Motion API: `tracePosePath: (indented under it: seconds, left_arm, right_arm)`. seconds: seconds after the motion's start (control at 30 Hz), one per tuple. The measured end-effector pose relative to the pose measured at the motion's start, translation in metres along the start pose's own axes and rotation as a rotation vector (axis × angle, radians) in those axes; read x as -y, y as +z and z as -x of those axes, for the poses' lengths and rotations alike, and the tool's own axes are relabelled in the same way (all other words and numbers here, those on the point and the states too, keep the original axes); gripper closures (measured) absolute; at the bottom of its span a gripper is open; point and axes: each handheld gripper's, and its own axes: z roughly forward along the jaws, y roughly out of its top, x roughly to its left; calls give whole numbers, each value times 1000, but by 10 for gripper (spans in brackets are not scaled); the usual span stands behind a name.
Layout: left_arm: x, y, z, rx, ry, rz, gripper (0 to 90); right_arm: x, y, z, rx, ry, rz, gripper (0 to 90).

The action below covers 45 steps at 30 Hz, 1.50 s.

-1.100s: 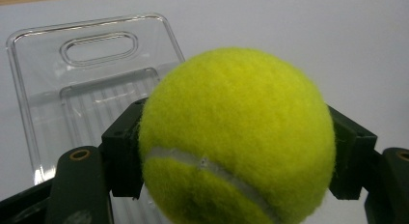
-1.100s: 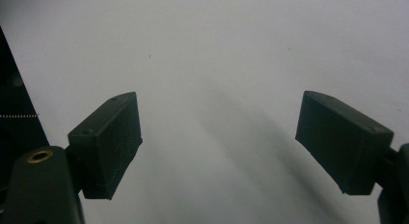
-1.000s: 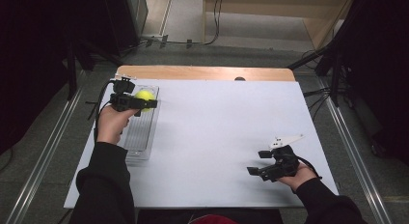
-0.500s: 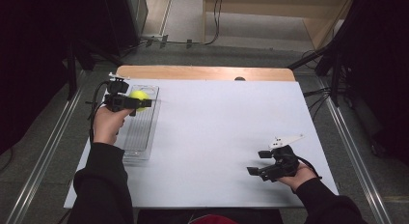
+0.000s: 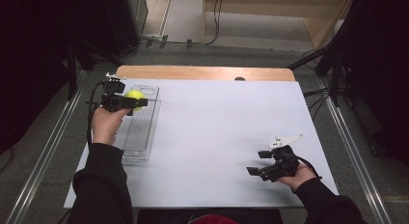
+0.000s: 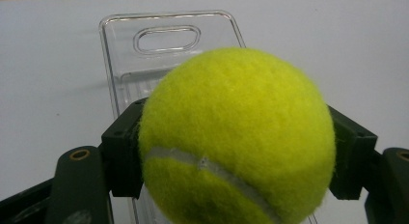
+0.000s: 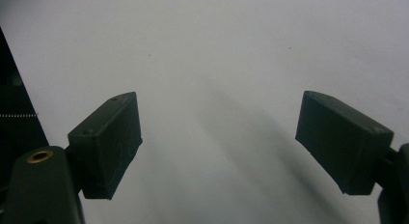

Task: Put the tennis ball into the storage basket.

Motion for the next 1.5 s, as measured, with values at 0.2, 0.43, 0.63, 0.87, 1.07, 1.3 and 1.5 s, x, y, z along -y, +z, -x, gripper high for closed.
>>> tracePosePath:
  seconds: [0.2, 0.43, 0.63, 0.87, 1.07, 1.3, 1.5]
  left_arm:
    - [2, 4, -1, -13, -5, -3, 263]
    - [4, 11, -1, -20, -6, -14, 262]
    - [6, 18, -1, -28, -7, -35, 261]
    - [8, 24, 0, -18, -4, -49, 259]
    - [10, 29, 0, -20, -9, -64, 257]
    - [10, 28, 0, -22, -6, -58, 255]
    - [8, 22, -1, 9, -20, -10, 226]
  right_arm:
    - [0, 0, 0, 0, 0, -1, 142]
    - [0, 0, 0, 0, -1, -1, 141]
    - [0, 0, 0, -1, -2, -2, 142]
    - [0, 0, 0, 0, 3, -4, 141]
    - [0, 0, 0, -1, 5, -4, 141]
    - [0, 0, 0, -1, 4, -4, 142]
    - [0, 0, 0, -1, 4, -4, 142]
